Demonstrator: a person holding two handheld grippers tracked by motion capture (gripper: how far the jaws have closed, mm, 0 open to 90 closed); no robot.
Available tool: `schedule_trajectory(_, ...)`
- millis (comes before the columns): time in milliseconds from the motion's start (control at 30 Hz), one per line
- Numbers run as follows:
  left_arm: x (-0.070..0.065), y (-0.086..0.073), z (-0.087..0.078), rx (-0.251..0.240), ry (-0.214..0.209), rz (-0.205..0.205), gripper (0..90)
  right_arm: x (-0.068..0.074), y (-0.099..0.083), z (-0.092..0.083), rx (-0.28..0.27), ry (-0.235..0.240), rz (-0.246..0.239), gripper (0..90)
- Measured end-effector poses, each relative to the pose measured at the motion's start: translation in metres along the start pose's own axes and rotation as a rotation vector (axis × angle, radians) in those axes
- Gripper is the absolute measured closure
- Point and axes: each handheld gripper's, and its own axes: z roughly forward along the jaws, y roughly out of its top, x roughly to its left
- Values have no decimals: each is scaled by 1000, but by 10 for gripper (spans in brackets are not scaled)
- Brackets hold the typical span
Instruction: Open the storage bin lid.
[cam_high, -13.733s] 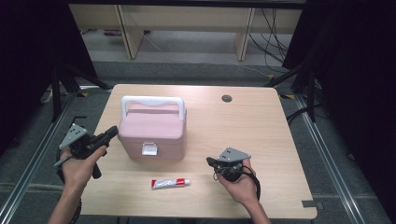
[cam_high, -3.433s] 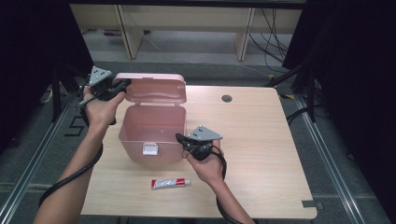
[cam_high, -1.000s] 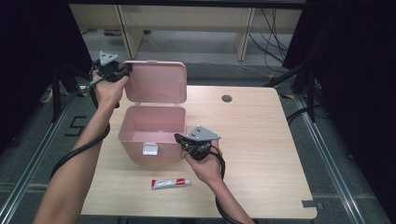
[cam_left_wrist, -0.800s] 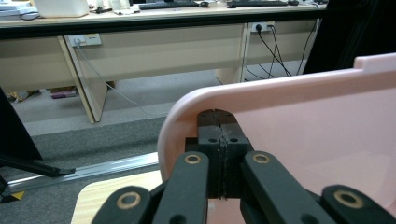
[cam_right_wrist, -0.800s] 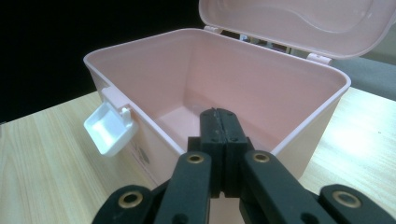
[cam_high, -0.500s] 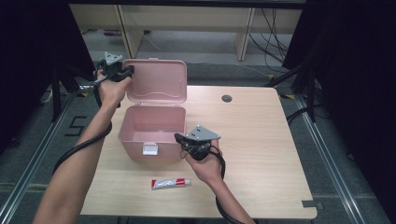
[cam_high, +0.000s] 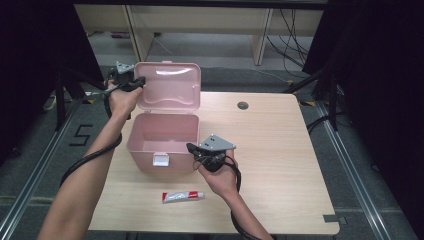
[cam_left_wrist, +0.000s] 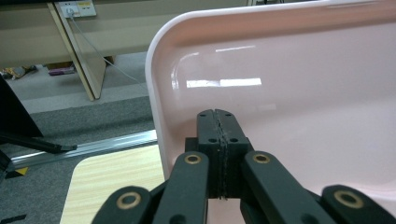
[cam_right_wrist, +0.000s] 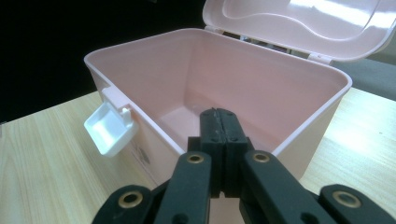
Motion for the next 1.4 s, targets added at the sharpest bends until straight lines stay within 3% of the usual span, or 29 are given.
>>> schedule_trajectory(167,-1,-3,-4,-4,-12,5,888,-1,0,-1,8,-12,-13,900)
schedule_trajectory(300,-3,-6,-12,-11,-30,21,859,0,0,1,-9,6,1,900)
schedule_trajectory(333,-3,-7,-15,-11,-36,23,849,0,0,0,8,-7,-3,900)
schedule_trajectory(367,-3,-9,-17,-15,-45,21,836,-1,0,0,4,-15,-18,900)
schedule_trajectory(600,0,-17,-36,-31,-76,10,808,0,0,1,6,-3,1,900)
schedule_trajectory(633,0,-18,-39,-25,-83,16,802,1,0,2,2,13,15,900)
schedule_trajectory(667,0,-19,-41,-23,-95,20,795,0,0,3,-11,5,-1,900)
schedule_trajectory(733,-1,-22,-48,-30,-111,28,785,2,0,2,18,-14,21,900)
schedule_trajectory(767,-2,-23,-51,-31,-118,32,779,0,-1,4,-8,-17,-4,900)
schedule_trajectory(867,-4,-29,-63,-40,-146,42,752,3,-1,3,8,-15,26,900)
schedule_trajectory(1067,-9,-42,-91,-55,-206,57,707,0,1,4,13,-2,4,900)
schedule_trajectory(1133,-11,-46,-99,-61,-237,55,686,0,1,5,0,-18,-7,899)
schedule_trajectory(1233,-14,-51,-108,-87,-247,77,650,-2,2,5,9,-7,-4,863)
schedule_trajectory(1333,-15,-55,-114,-91,-255,90,618,-1,4,5,32,-24,-1,850)
schedule_trajectory(1400,-17,-58,-117,-93,-266,96,591,-2,4,6,18,-15,-12,834)
